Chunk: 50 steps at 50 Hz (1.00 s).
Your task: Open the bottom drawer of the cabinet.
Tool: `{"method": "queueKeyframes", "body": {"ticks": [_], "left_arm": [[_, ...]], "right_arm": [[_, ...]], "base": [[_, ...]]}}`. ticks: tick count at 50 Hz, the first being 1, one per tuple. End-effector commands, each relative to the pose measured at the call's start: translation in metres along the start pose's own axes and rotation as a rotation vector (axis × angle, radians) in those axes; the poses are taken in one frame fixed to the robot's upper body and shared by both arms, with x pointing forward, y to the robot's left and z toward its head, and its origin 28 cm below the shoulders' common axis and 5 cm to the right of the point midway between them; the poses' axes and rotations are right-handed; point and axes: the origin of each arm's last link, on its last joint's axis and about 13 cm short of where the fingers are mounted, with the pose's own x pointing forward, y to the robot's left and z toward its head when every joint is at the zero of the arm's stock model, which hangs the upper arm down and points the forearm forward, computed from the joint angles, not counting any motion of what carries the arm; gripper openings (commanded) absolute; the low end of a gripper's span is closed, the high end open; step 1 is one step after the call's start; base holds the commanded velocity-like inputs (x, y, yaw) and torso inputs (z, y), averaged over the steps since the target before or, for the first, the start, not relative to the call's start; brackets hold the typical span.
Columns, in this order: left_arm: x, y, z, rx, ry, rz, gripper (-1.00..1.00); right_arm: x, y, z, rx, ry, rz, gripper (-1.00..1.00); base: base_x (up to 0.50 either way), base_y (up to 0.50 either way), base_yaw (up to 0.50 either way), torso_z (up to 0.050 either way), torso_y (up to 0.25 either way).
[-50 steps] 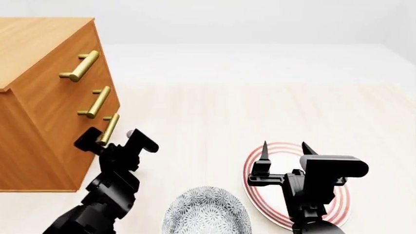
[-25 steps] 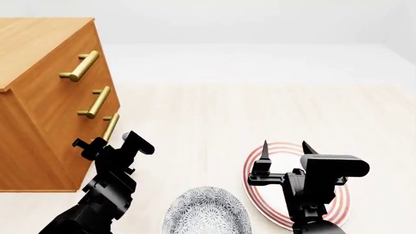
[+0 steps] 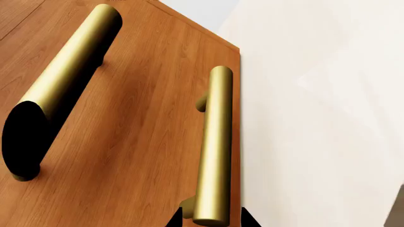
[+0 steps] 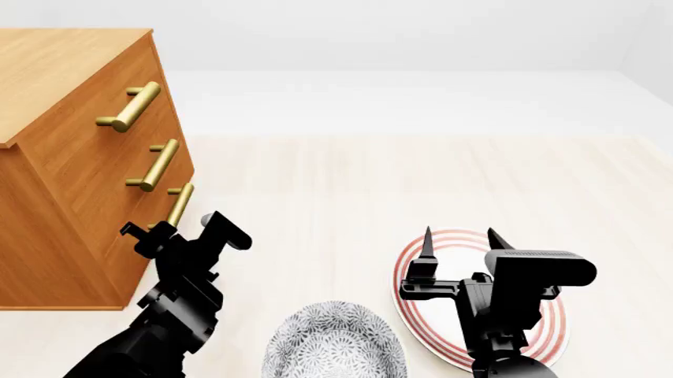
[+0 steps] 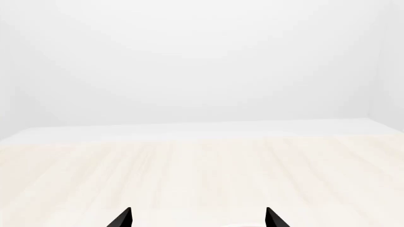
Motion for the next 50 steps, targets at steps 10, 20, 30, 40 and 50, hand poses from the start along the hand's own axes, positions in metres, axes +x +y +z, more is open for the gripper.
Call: {"method": "queueKeyframes", "body": {"ticks": [10, 20, 30, 40, 50], "left_arm": [[-0.021, -0.004, 0.031, 0.072, -0.087, -0.063, -1.0], [-0.036, -0.002, 0.037, 0.068, -0.108, -0.079, -1.0], [-0.05, -0.006, 0.047, 0.069, -0.136, -0.108, -1.0], [-0.059, -0.014, 0.056, 0.082, -0.171, -0.133, -1.0], [-0.059, -0.012, 0.058, 0.081, -0.185, -0.125, -1.0]], "right_arm": [[0.0, -0.001, 0.0, 0.001, 0.0, -0.005, 1.0], [0.0, -0.001, -0.001, 0.003, -0.002, -0.005, 1.0], [0.0, -0.001, -0.001, 0.009, -0.003, -0.007, 1.0], [-0.001, -0.002, -0.003, 0.014, -0.001, -0.009, 1.0], [0.0, -0.002, -0.003, 0.015, -0.001, -0.009, 1.0]], "base": [[0.0, 0.0, 0.0, 0.0, 0.0], [0.0, 0.0, 0.0, 0.0, 0.001], [0.0, 0.0, 0.0, 0.0, 0.002], [-0.01, 0.0, 0.0, 0.0, 0.003], [-0.01, 0.0, 0.0, 0.002, 0.004]]}}
